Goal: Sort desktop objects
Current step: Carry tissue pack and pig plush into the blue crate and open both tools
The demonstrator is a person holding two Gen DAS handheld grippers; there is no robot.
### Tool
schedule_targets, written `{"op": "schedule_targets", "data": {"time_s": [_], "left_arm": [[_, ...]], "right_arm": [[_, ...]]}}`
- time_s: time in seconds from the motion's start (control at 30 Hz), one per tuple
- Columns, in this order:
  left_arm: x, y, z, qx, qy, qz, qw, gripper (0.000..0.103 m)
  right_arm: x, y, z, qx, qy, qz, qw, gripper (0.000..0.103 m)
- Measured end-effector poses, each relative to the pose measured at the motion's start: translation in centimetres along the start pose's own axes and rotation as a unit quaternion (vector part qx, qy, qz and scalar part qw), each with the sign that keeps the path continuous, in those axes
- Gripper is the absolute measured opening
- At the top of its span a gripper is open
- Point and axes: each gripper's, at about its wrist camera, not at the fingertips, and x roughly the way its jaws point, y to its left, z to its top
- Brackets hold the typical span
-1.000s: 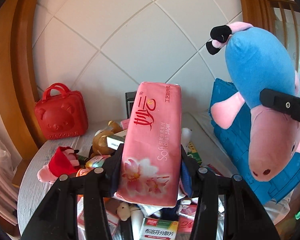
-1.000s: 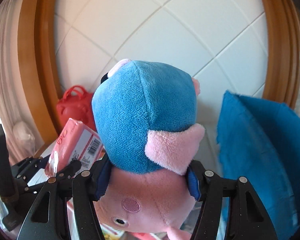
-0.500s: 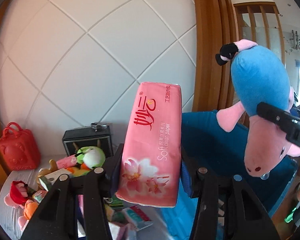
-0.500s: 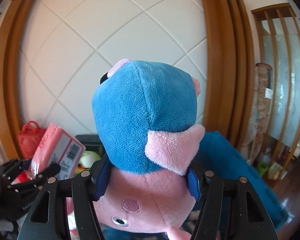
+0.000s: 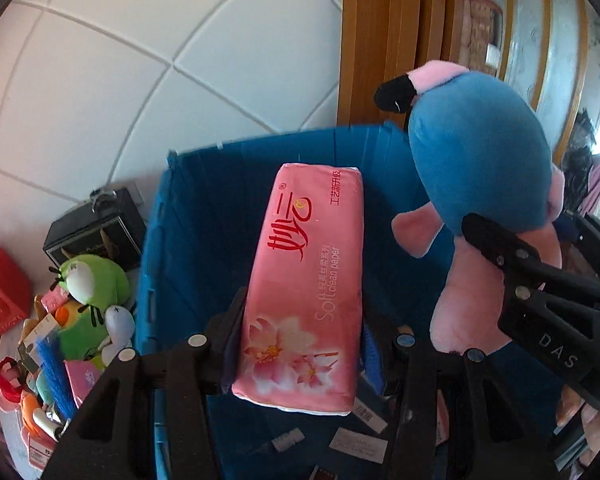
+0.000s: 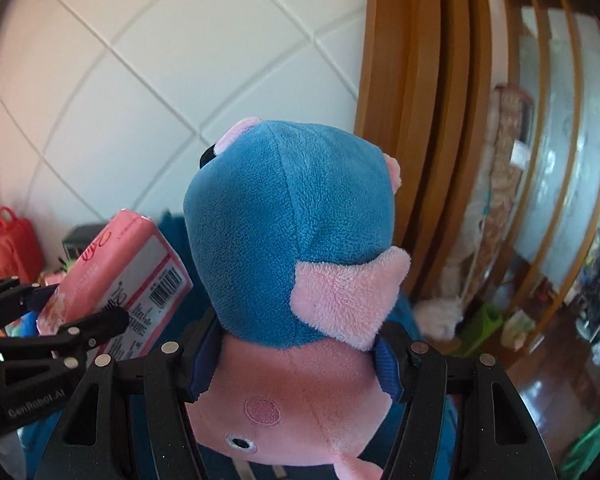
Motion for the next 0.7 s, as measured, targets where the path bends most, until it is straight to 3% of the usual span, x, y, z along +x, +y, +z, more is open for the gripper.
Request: {"op": "schedule_targets", "data": {"time_s": [0.17,0.2,0.33,0.4,0.5,0.57,0.7], "left_arm": [[6.4,-0.9,-2.0,0.010,0.111,0.004,0.9938,0.048],[6.5,-0.6,-2.1,0.009,0.110,0.002,0.9938,0.048],[6.2,-0.1,-2.1,0.008,0.088,0.011,0.9960,0.050],[6.4,0.0,-2.3,0.000,0.099,0.006,0.9950,0.052],[7.4,0.5,-2.7,-0.005,0.133,0.006,0.9911,0.052],[7.0,0.5,-2.6,-0.006,0.123,0.011,0.9924,0.052],[6.5,0.6,-2.7,-0.005,0.110,0.021,0.9937,0.052]], "right_arm": [[7.0,-1.4,-4.5,0.003,0.081,-0.023,0.996,0.064],[7.6,-1.8,-4.9,0.007,0.107,-0.030,0.994,0.064],[7.4,-2.4,-4.5,0.024,0.091,-0.013,0.995,0.063],[7.2,-1.7,-4.7,0.020,0.094,0.003,0.995,0.064],[7.4,-1.4,-4.8,0.033,0.109,0.041,0.993,0.077],[7.3,-1.0,-4.6,0.019,0.106,0.025,0.994,0.096],[7.4,-0.5,-4.3,0.006,0.100,0.021,0.995,0.099]]}}
